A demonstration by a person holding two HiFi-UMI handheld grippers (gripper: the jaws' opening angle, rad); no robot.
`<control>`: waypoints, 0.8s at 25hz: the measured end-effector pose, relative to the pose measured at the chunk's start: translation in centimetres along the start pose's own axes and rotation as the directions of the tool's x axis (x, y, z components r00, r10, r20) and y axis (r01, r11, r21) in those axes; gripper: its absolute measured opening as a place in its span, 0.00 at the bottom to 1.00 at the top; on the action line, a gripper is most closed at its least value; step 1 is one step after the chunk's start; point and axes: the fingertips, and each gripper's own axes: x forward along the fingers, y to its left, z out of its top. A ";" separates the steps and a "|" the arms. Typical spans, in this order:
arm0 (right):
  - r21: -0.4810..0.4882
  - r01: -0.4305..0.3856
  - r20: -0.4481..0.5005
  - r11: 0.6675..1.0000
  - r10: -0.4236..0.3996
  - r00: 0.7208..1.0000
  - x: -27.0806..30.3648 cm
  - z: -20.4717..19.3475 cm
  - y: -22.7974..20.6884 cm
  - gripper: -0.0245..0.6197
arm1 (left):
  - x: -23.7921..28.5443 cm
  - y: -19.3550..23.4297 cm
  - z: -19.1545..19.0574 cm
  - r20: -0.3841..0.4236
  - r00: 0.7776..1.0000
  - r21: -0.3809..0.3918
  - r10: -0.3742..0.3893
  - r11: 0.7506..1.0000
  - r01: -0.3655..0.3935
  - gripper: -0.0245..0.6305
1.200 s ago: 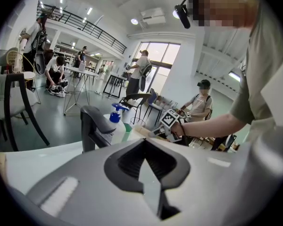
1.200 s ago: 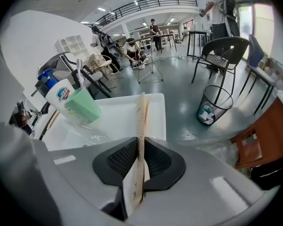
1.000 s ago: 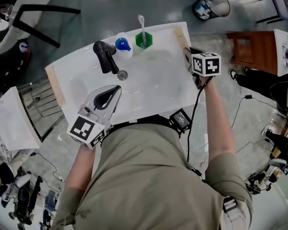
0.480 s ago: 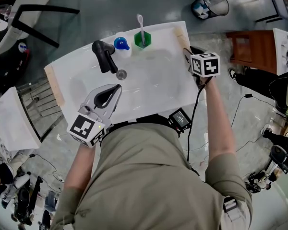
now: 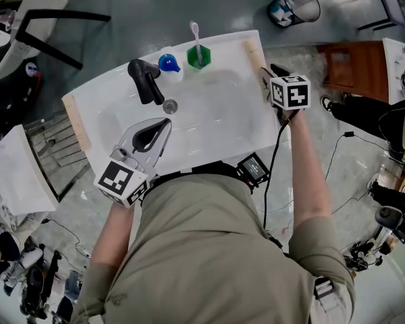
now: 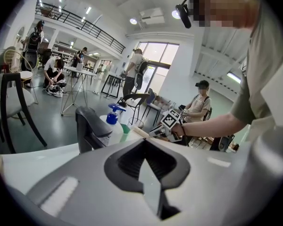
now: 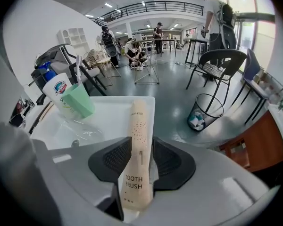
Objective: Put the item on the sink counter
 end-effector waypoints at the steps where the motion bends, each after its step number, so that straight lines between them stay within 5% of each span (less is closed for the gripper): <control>1: 0.004 0.001 0.006 1.000 -0.001 1.000 -0.1 0.1 0.0 0.24 | 0.0 0.0 0.1 0.001 1.000 0.000 0.000 1.000 0.000 0.05; 20: 0.059 0.011 0.127 0.998 -0.019 0.992 -5.4 1.7 2.2 0.23 | -2.2 -1.0 1.2 0.022 1.000 0.039 -0.017 0.999 0.016 0.05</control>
